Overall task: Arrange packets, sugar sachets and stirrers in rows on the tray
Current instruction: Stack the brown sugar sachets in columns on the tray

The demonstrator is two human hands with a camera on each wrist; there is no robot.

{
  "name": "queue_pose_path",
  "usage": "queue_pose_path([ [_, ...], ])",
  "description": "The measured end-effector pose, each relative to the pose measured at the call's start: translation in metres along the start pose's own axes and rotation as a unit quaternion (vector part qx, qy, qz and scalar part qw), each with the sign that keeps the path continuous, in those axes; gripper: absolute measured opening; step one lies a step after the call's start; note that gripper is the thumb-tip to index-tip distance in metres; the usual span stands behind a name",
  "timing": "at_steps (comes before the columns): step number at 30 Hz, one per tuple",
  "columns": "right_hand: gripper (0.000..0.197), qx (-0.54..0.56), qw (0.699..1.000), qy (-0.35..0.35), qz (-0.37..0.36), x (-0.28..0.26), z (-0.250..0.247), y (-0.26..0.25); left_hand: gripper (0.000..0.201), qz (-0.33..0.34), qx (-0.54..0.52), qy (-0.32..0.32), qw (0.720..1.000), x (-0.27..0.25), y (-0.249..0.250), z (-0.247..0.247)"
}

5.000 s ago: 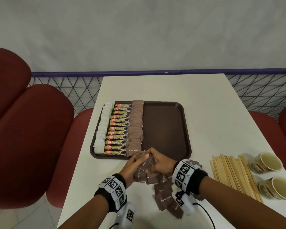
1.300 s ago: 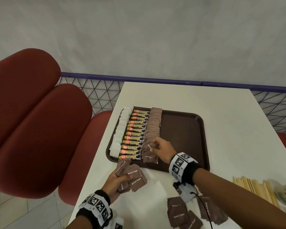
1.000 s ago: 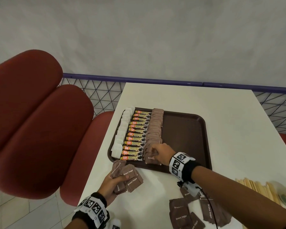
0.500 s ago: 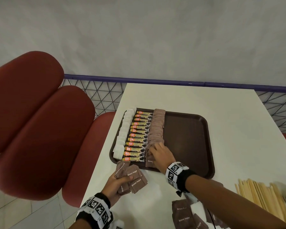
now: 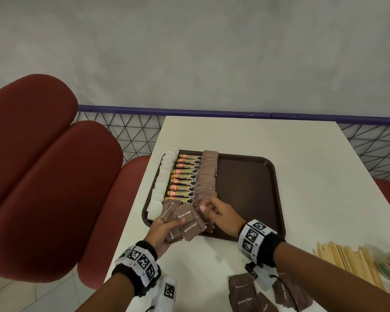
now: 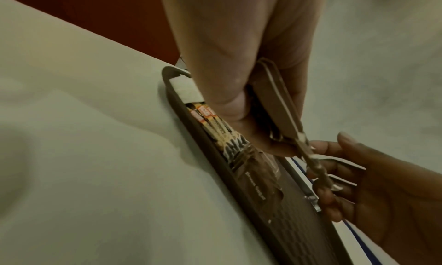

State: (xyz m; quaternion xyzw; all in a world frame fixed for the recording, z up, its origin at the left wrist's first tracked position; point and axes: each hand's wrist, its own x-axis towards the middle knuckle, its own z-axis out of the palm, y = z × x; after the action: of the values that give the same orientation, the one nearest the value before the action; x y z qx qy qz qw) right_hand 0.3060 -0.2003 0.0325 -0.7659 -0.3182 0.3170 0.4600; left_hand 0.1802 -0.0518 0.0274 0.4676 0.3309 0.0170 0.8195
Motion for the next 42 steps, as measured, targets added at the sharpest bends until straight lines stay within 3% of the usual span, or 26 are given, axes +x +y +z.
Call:
queue_pose_path([
  [5, 0.029, 0.055, 0.997, -0.031, 0.035, -0.007, -0.002, 0.000, 0.036, 0.003, -0.013, -0.012, 1.000, 0.011, 0.005, 0.016],
  [10, 0.034, 0.110, 0.992, 0.012, 0.057, -0.002, -0.006, 0.003, 0.043, -0.006, -0.014, -0.017, 1.000, 0.020, 0.006, 0.027],
  [19, 0.012, 0.054, 0.996, 0.039, 0.060, 0.021, -0.010, 0.002, 0.036, -0.035, 0.005, -0.031, 0.999, 0.033, 0.011, 0.040],
  [29, 0.024, -0.008, 0.995, 0.081, 0.060, 0.049, -0.015, 0.005, 0.042, -0.028, -0.010, -0.038, 0.999, 0.047, 0.022, 0.039],
  [34, 0.018, 0.009, 0.990, 0.139, 0.028, 0.048, -0.010, 0.002, 0.044, -0.009, -0.010, -0.018, 1.000, 0.052, 0.027, 0.041],
  [40, 0.015, -0.086, 0.990, 0.116, 0.004, 0.043, -0.024, 0.001, 0.043, -0.006, 0.001, -0.001, 1.000, 0.052, 0.028, 0.039],
  [42, 0.015, -0.056, 0.989, 0.139, 0.019, 0.047, -0.042, 0.001, 0.041, -0.010, -0.003, 0.005, 1.000, 0.053, 0.030, 0.036],
])
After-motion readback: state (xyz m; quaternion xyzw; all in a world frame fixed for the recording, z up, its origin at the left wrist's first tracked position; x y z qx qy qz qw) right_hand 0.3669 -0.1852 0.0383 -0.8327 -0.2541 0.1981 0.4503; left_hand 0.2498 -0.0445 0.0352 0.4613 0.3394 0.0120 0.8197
